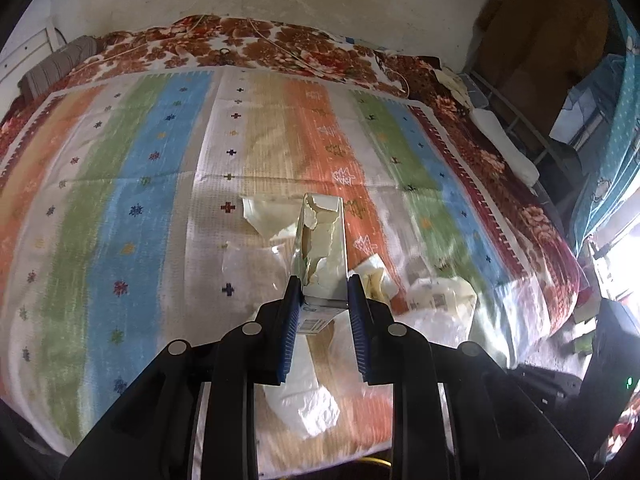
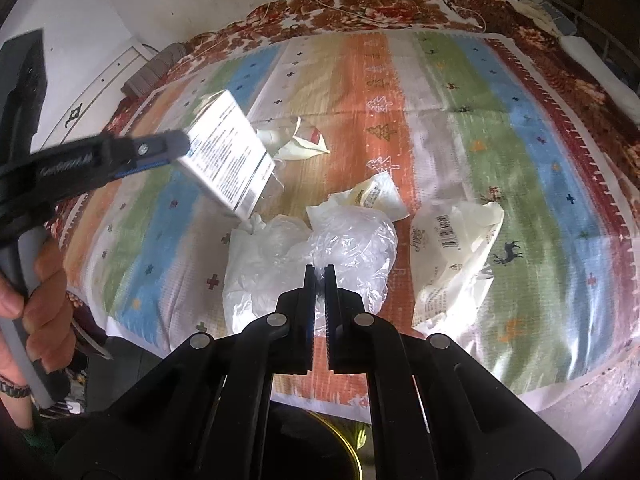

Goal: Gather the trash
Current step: 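Lift and carry the white box and clear plastic with both tools to the bin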

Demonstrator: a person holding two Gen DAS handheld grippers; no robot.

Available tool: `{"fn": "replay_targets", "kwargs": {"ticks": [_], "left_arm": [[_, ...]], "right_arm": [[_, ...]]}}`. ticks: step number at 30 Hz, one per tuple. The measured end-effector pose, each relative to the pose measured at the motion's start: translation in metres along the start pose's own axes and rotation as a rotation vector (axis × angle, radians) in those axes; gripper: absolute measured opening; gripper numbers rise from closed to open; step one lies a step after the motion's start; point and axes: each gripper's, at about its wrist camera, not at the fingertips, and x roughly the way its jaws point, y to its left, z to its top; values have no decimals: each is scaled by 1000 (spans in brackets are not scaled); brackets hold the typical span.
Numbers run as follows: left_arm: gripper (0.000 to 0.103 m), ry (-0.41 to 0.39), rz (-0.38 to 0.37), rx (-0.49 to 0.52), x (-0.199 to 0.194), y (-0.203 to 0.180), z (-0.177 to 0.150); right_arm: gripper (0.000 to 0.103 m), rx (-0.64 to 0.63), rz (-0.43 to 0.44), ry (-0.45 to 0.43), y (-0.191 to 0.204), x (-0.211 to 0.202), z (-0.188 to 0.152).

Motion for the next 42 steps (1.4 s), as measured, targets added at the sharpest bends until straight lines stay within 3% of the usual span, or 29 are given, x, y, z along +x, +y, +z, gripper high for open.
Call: {"fn": "replay_targets", "kwargs": {"ticks": [16, 22, 29, 42], "left_arm": [[23, -49, -46, -2, -61, 2, -22], [23, -64, -65, 12, -79, -3, -34], [23, -72, -58, 49, -96, -5, -49], [23, -106, -93, -1, -129, 6, -76]], "right_arm": [[3, -97, -23, -87, 26, -42, -7], [3, -34, -22, -157, 25, -61, -10], [3, -67, -41, -185, 35, -73, -19], [3, -160, -41, -261, 60, -111, -46]]}}
